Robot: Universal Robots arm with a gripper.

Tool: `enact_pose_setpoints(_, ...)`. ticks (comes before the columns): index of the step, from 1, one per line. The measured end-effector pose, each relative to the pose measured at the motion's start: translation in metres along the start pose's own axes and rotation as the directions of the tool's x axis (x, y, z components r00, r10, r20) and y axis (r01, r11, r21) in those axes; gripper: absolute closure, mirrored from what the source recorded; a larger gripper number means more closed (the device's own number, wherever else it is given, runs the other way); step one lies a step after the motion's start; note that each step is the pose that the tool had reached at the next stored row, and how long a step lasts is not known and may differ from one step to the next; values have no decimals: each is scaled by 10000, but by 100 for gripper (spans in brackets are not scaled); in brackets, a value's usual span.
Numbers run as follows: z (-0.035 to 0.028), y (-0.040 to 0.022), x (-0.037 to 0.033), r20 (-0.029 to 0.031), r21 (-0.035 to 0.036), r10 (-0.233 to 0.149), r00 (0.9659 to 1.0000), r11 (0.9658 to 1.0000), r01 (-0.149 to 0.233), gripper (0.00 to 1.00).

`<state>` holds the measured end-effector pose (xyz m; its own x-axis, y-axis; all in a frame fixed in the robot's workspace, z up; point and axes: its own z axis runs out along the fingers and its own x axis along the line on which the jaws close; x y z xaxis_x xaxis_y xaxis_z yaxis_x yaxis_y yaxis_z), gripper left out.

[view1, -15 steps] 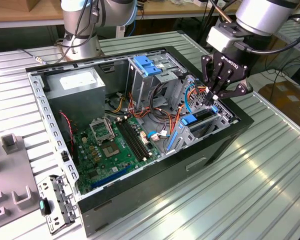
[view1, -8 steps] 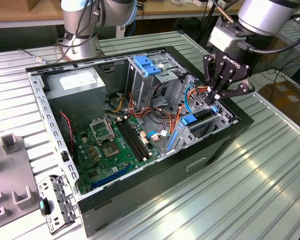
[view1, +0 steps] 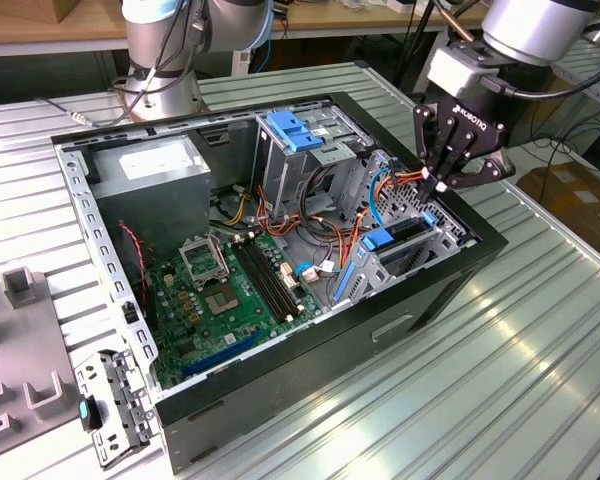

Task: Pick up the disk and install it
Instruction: 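Insert the first disk wire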

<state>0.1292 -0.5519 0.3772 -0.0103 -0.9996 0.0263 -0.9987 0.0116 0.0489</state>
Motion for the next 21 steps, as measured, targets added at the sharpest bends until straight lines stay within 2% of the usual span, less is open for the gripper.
enact_pose_setpoints(4,-5,-58,-91,-2,-4,-41,10000,10000,41,89)
enact_pose_setpoints(7,-7,-73,-140,-7,-3,-149,9999,9999,149,89)
enact_pose_setpoints(9,-4,-76,-141,-30,9,-637,9980,9980,637,89)
enact_pose_setpoints(12,-3,-76,-141,-63,23,-1271,9919,9919,1271,89)
enact_pose_setpoints(14,-3,-86,-142,-95,33,-1834,9830,9830,1834,89)
enact_pose_setpoints(17,-6,-147,-166,-100,36,-1937,9810,9810,1938,89)
enact_pose_setpoints(19,-8,-167,-180,-107,37,-2045,9788,9789,2045,89)
enact_pose_setpoints(21,-7,-169,-182,-125,43,-2395,9708,9709,2396,89)
